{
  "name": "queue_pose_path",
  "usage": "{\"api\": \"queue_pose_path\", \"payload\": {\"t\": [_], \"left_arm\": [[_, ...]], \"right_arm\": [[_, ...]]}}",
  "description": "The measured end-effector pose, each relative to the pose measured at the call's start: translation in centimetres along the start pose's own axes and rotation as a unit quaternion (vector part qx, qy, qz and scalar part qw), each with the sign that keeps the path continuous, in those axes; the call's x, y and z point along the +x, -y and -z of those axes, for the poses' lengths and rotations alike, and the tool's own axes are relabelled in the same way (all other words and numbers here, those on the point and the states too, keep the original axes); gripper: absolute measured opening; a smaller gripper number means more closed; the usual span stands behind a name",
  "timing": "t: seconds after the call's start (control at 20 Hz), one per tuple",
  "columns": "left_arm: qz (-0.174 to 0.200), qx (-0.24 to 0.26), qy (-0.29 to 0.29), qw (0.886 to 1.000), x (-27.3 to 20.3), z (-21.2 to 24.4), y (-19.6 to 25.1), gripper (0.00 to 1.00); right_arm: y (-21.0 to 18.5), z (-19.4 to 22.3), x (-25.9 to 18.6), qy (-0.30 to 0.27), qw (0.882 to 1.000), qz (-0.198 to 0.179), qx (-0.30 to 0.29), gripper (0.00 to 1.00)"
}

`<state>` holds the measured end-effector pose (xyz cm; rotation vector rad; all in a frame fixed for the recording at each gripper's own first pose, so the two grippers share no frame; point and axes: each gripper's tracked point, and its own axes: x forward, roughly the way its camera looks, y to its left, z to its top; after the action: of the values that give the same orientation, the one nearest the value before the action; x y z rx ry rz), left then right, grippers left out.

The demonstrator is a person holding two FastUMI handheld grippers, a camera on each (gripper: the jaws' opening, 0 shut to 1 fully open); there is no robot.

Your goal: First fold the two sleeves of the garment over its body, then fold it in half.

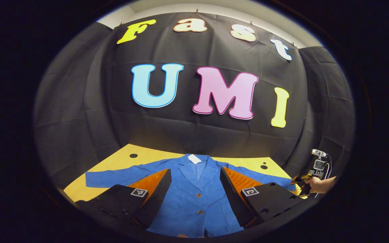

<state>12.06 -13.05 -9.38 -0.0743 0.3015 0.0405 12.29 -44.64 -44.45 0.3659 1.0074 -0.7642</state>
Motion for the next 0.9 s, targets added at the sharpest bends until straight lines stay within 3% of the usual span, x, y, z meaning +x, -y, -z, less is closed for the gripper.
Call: {"api": "queue_pose_path", "payload": {"t": [0.1,0.15,0.2,0.25,0.3,0.35,0.4,0.55,0.6,0.65,0.7,0.9], "left_arm": [[0.010,0.010,-0.001,1.000,0.4,-0.1,1.1,0.83],[0.014,0.015,-0.002,1.000,0.6,-0.3,1.6,0.83],[0.017,0.019,-0.001,1.000,0.8,-0.3,2.0,0.83],[0.020,0.021,0.001,1.000,0.9,-0.5,2.3,0.83],[0.023,0.021,0.002,1.000,1.1,-0.6,2.5,0.83],[0.025,0.020,0.002,1.000,1.2,-0.4,2.7,0.83],[0.026,0.018,0.001,0.999,1.2,-0.4,2.7,0.83],[0.026,0.016,-0.005,1.000,0.8,0.1,2.0,0.83],[0.024,0.017,-0.007,1.000,0.6,0.3,1.6,0.84],[0.022,0.017,-0.009,1.000,0.4,0.5,1.0,0.83],[0.018,0.016,-0.015,1.000,0.3,0.9,0.3,0.83],[0.016,-0.003,-0.031,0.999,0.0,1.6,-1.6,0.84]], "right_arm": [[-0.7,1.0,0.3,-0.032,0.999,-0.020,0.004,0.96],[0.2,1.3,0.1,-0.026,1.000,-0.011,-0.014,0.88],[-0.1,0.9,0.3,-0.016,0.999,-0.013,-0.026,0.99],[-0.2,1.2,-0.2,-0.020,0.999,-0.017,-0.030,0.97],[-0.1,0.8,-0.7,-0.014,0.999,-0.015,-0.026,0.82],[-0.5,0.7,-0.4,-0.020,1.000,-0.016,-0.017,0.92],[-1.0,0.8,0.1,-0.017,1.000,-0.014,-0.011,0.69],[-2.9,1.2,-0.5,-0.035,0.999,-0.035,0.018,0.14],[-3.9,1.4,-0.5,-0.037,0.998,-0.051,0.023,0.02],[-4.5,1.3,-0.5,-0.033,0.997,-0.059,0.027,0.11],[-5.1,1.6,-1.1,-0.036,0.997,-0.069,0.026,0.04],[-5.8,-1.4,-5.2,0.036,0.996,-0.076,0.022,0.04]]}}
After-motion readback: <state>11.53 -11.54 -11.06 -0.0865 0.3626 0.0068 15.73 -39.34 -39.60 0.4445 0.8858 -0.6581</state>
